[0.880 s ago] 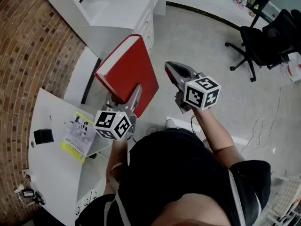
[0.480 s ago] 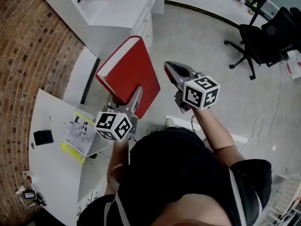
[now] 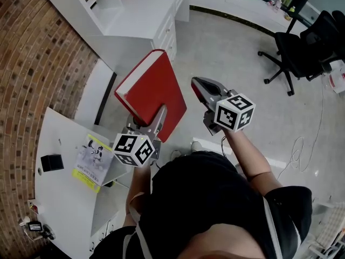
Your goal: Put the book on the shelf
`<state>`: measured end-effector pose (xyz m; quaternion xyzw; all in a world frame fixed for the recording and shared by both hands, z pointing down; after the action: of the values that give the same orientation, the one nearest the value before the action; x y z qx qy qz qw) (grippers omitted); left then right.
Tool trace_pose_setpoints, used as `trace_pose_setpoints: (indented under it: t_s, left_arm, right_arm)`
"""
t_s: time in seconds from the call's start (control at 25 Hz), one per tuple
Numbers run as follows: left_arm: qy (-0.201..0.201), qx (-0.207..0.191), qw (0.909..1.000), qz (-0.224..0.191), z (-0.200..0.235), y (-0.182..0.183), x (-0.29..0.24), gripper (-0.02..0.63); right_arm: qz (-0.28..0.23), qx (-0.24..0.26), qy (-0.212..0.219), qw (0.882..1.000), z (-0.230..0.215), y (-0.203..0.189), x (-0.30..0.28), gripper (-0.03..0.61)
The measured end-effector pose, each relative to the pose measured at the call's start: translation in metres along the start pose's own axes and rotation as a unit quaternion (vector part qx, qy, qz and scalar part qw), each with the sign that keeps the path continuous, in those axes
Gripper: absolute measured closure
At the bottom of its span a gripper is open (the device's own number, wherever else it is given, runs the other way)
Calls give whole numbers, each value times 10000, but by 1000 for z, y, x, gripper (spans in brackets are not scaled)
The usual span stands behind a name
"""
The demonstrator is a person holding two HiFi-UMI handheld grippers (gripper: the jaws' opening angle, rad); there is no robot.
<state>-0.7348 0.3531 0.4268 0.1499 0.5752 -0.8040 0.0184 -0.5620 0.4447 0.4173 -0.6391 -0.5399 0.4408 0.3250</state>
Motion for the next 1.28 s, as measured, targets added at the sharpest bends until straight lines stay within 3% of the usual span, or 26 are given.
trace_pose_setpoints:
  t_s: [0.88, 1.28]
  left_arm:
    - [117, -238, 9996, 70, -38, 12, -100, 383]
    - [120, -119, 9998, 118, -25, 20, -128, 383]
  right_arm:
    - [88, 38, -59, 9999, -99, 24, 25, 584]
    - [182, -79, -88, 9998, -124, 28, 11, 584]
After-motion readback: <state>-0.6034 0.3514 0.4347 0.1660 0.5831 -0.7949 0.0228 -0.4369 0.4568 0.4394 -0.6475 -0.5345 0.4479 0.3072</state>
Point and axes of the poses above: the fingertips, and each gripper's own axes: x backward along the fingers, z to its left, y out of its top, the point moved 5 cm from there along x, backward along the fingers, and after that the axes turned 5 degrees about z, right-handed, at the moved point
